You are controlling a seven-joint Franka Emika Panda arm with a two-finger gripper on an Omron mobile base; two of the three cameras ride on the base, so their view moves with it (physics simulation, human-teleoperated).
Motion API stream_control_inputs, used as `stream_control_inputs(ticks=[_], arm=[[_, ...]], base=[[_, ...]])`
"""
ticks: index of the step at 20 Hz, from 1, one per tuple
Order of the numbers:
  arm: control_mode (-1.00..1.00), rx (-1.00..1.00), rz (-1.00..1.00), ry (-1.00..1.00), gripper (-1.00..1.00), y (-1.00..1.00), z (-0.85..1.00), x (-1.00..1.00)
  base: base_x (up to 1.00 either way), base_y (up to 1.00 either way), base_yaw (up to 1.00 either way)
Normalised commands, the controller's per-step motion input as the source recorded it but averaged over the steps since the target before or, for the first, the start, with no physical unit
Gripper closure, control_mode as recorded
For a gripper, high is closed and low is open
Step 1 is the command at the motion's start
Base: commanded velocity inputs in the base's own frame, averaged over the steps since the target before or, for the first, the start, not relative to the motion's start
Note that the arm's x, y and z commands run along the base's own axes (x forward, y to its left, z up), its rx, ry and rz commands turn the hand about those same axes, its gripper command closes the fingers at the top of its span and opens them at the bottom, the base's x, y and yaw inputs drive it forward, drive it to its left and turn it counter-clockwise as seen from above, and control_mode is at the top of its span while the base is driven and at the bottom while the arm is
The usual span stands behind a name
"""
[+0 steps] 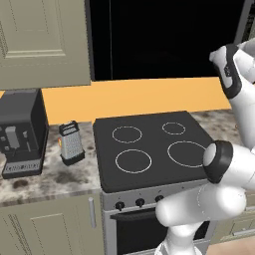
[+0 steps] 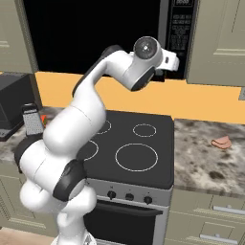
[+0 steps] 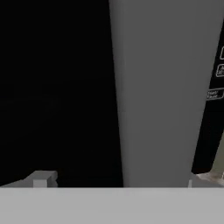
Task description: Close the microwave door.
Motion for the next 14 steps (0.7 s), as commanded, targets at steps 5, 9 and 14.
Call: stream_control_inputs(ticks=[5,9,14], arm=[[-1.0,0.0,0.01,0.0,-1.0,0.0,0.0,0.43],[-1.0,0.0,0.0,0.0,-1.0,0.0,-0.07,0.38],[-1.0,0.0,0.0,0.0,-1.0,0.0,-0.17,0.34]], base=[[0.0,0.0,0.0],[0.0,0.0,0.0],[0.0,0.0,0.0]])
